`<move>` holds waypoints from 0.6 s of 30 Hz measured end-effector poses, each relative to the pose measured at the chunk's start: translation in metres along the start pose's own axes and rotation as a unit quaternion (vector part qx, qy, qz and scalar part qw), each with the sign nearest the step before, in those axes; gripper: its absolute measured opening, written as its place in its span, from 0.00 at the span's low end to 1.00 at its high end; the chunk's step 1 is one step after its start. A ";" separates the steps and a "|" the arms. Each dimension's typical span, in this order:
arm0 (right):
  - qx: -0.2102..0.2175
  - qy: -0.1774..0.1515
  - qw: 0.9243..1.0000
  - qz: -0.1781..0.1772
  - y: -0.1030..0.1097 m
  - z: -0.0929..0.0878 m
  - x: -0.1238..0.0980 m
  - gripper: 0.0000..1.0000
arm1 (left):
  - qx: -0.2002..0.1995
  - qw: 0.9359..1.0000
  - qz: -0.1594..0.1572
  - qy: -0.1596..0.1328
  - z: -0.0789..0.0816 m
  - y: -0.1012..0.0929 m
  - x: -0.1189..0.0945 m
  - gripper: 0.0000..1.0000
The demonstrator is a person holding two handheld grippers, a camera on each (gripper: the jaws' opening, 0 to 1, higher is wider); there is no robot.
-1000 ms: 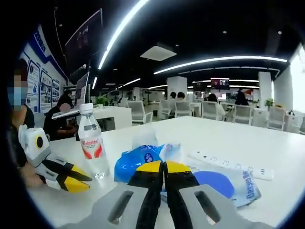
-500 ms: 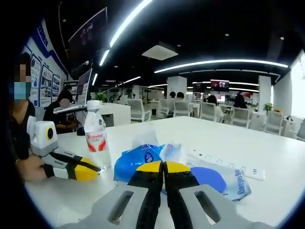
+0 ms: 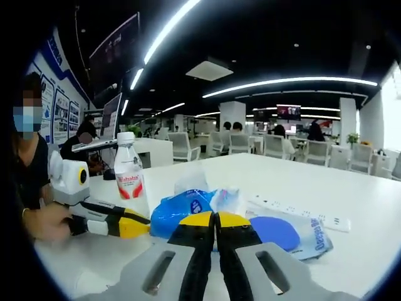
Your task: Arrange the tabletop items into an orderly group along one side of the table until the central work area is clear of visible clutter.
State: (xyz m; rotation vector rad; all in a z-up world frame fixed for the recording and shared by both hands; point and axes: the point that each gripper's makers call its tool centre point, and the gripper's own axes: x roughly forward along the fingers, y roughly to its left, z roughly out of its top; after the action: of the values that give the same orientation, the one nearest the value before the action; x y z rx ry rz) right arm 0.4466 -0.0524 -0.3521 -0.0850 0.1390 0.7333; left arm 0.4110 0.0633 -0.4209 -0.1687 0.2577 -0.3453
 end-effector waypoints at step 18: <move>0.000 -0.002 1.000 -0.016 -0.014 0.002 -0.004 0.00 | -0.004 0.999 -0.040 0.001 0.010 -0.015 0.008 0.00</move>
State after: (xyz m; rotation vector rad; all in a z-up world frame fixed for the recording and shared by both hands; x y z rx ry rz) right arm 0.4533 -0.0654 -0.3489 -0.0853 0.1336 0.7019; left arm 0.4165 0.0477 -0.4104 -0.1862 0.2551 -0.4245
